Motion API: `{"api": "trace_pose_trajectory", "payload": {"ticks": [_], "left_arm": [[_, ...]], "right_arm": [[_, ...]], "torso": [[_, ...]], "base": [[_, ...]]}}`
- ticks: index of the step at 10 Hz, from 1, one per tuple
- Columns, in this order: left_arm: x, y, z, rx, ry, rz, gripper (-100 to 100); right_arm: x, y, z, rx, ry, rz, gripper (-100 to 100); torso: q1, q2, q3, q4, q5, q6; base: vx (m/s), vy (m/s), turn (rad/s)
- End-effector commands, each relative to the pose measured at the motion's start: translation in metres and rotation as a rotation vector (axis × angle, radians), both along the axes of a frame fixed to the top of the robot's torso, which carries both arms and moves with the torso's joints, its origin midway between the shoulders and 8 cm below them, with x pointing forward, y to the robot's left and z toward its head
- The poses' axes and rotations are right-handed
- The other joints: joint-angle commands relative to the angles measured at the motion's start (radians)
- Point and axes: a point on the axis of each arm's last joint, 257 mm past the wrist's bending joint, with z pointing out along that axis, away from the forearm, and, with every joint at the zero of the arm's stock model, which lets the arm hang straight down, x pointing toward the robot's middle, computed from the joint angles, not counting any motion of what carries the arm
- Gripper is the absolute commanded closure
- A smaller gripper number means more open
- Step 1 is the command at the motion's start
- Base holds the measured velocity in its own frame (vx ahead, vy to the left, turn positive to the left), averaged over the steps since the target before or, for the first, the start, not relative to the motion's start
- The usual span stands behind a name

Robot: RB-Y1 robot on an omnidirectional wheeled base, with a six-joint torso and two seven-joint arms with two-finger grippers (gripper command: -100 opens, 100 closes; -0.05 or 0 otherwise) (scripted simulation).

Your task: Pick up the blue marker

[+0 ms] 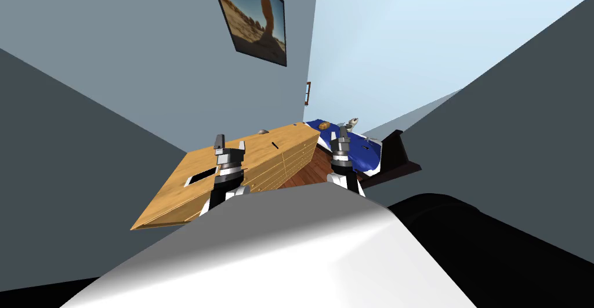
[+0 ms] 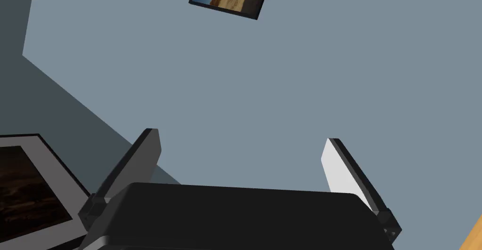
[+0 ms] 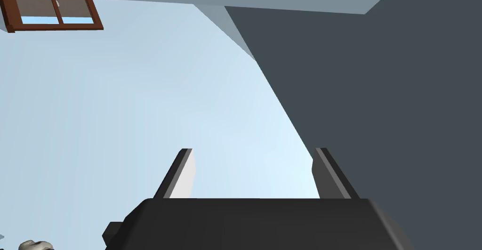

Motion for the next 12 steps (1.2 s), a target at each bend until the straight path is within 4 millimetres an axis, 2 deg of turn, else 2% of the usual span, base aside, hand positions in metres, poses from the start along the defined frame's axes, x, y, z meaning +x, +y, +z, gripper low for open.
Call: {"api": "trace_pose_trajectory", "payload": {"ticks": [1,3,6,7,9,10,12], "left_arm": [[0.002,0.001,-0.007,0.025,0.027,-0.007,-100],[0.006,0.005,-0.023,0.067,0.085,-0.013,-100],[0.011,0.023,-0.059,0.133,0.212,-0.006,-100],[0.011,0.022,-0.059,0.145,0.214,-0.012,-100],[0.012,0.040,-0.088,0.188,0.317,0.003,-100],[0.012,0.039,-0.088,0.205,0.319,-0.004,-100],[0.010,0.062,-0.118,0.252,0.431,0.016,-100]], "right_arm": [[0.000,0.000,0.000,0.000,0.000,0.000,0],[0.000,0.000,0.000,0.000,0.000,0.000,0],[0.000,0.000,0.000,0.000,0.000,0.000,0],[0.000,0.000,0.000,0.000,0.000,0.000,0],[0.000,0.000,0.000,0.000,0.000,0.000,0],[0.000,0.000,0.000,0.000,0.000,0.000,0],[0.000,0.000,0.000,0.000,0.000,0.000,0]], "torso": [[0.000,0.000,0.000,0.000,0.000,0.000],[-0.002,0.000,0.000,0.000,0.000,0.000],[-0.004,0.001,0.000,0.000,-0.001,0.000],[-0.005,0.000,0.000,0.000,-0.001,0.000],[-0.004,0.001,0.000,0.000,-0.001,0.000],[-0.005,0.000,0.000,0.000,-0.001,0.000],[-0.005,0.001,0.001,0.000,-0.001,0.000]], "base": [[0.000,-0.020,-0.047],[-0.005,-0.051,-0.067],[-0.002,-0.075,-0.103],[-0.004,-0.068,-0.044],[0.000,-0.076,-0.114],[-0.004,-0.070,-0.046],[-0.015,-0.091,-0.143]]}}
